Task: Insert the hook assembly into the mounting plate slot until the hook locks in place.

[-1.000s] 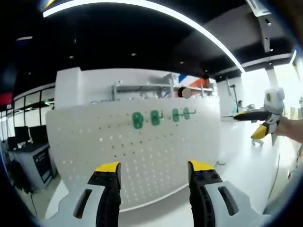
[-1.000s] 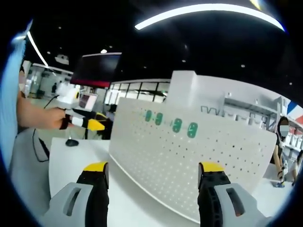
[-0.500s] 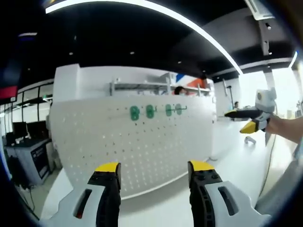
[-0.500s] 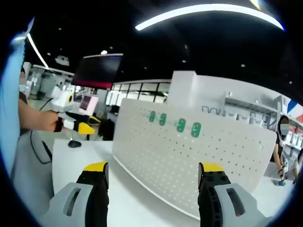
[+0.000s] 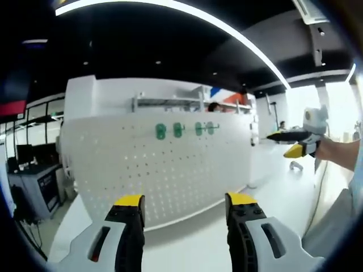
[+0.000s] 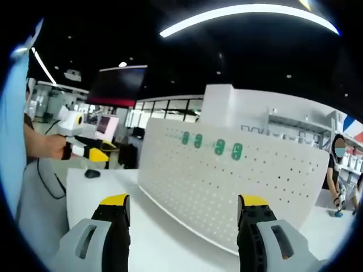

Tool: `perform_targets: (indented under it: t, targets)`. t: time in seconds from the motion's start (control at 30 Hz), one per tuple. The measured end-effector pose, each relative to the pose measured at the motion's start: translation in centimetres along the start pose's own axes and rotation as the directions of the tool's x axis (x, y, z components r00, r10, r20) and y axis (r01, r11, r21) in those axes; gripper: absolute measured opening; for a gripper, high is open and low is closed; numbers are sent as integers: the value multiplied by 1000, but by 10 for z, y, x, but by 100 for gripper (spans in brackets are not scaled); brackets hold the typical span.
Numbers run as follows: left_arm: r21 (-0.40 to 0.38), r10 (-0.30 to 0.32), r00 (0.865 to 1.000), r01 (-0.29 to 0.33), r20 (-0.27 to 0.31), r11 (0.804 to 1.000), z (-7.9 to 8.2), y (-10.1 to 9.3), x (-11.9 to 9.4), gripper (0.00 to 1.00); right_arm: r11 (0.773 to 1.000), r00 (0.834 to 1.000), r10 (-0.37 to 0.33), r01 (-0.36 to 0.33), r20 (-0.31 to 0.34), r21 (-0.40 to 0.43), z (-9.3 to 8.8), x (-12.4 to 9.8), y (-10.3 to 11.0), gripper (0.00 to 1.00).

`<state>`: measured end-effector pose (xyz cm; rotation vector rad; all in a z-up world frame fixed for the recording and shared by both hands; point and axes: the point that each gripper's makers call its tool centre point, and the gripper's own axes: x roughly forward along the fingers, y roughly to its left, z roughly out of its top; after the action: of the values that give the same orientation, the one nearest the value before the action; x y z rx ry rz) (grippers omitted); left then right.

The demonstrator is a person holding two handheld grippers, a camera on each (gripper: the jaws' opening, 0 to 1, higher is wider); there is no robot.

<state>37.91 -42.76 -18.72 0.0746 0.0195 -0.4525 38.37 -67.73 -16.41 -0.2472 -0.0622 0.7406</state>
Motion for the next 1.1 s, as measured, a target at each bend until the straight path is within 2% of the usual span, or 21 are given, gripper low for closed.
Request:
perform_targets:
  t: [0.37,0.77,1.1]
  targets:
    - [1,12,1000,-12,0,1000,0,2,-7,60,1000,1000,-8,8,5,7,-2,-5,-2,79]
    - [-14,7,1000,-7,-30,1000,-11,3,-10,64,1000,1000,-12,12,-11,19,-17,-10,-9,80]
    - [-20,0,999,-1,-47,1000,-17,4,-12,68,1000,1000,-10,11,-21,22,-17,-11,-2,82]
